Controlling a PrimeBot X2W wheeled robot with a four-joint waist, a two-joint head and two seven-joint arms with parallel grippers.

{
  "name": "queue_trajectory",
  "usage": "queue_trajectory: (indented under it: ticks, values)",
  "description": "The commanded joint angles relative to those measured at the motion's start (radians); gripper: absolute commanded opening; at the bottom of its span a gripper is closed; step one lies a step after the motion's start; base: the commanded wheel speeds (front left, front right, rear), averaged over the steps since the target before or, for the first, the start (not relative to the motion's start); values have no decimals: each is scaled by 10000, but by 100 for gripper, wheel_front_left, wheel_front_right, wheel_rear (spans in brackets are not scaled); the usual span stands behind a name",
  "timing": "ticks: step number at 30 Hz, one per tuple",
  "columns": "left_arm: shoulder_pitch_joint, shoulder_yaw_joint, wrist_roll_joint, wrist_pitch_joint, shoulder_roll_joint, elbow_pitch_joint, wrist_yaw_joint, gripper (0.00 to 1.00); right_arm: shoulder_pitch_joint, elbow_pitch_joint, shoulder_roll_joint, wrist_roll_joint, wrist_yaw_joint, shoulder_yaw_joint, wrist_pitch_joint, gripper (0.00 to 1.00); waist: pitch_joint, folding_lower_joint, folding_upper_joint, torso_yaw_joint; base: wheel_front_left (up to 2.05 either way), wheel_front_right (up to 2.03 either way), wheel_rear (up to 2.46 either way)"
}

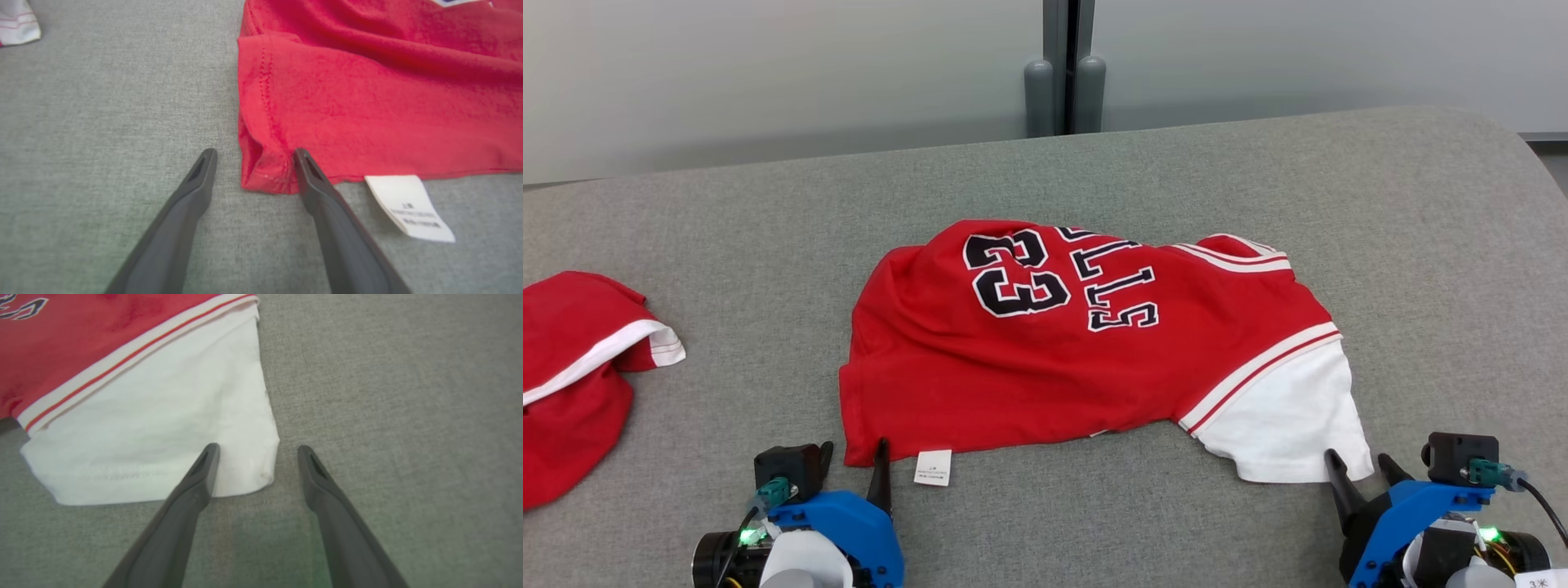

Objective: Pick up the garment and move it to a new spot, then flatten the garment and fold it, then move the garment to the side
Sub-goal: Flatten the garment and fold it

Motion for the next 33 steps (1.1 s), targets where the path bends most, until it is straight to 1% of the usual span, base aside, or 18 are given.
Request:
queue_trajectory:
  ticks: [1,6,7,8,9,10,15,19,21,24,27,29,31,33]
  values:
    - [8,-54,-75,199,-9,312,-41,100,-98,245,-12,-28,5,100,83,100,16,0,0,18,0,0,0]
    - [-99,-141,-158,274,-78,595,-132,100,-225,689,58,-27,19,535,487,100,90,0,0,50,0,0,0]
    - [-127,-168,-171,266,-87,628,-182,84,-242,724,80,-69,25,629,535,50,103,0,0,55,0,0,0]
    - [-154,-203,-169,266,-92,667,-251,45,-256,733,93,-81,31,714,577,36,111,0,0,60,0,0,0]
    - [-176,-240,-162,274,-94,698,-296,3,-271,723,106,-63,42,799,629,0,120,0,0,66,0,0,0]
    - [-179,-240,-201,217,-110,693,-345,0,-277,672,113,-86,42,865,614,0,123,0,0,71,0,0,0]
    - [-95,-150,-357,-176,-115,441,-520,0,-256,59,20,93,14,731,333,0,63,0,0,79,0,0,0]
    - [-52,57,-601,-514,-103,-269,-662,0,-80,-767,-26,185,5,503,266,0,-81,0,0,106,0,0,0]
    - [68,143,-703,-576,-1,-750,-699,0,85,-1298,-20,242,5,383,351,0,-171,0,0,129,0,0,0]
    - [264,335,-963,-536,132,-1739,-764,0,355,-2321,-20,363,5,200,539,0,-312,0,0,152,0,0,0]
    - [540,550,-1273,-306,307,-3019,-775,0,663,-3478,-18,496,5,105,898,0,-447,0,0,122,0,0,0]
    - [751,672,-1544,-27,437,-4007,-794,0,859,-4271,-23,580,5,37,1161,0,-522,0,0,90,0,0,0]
    - [939,836,-1980,278,473,-5095,-902,0,1025,-5062,-23,670,5,-57,1409,0,-565,0,0,78,0,0,0]
    - [1028,909,-2190,708,743,-6111,-963,0,1176,-5821,-20,716,5,-181,1646,0,-602,0,0,92,0,0,0]
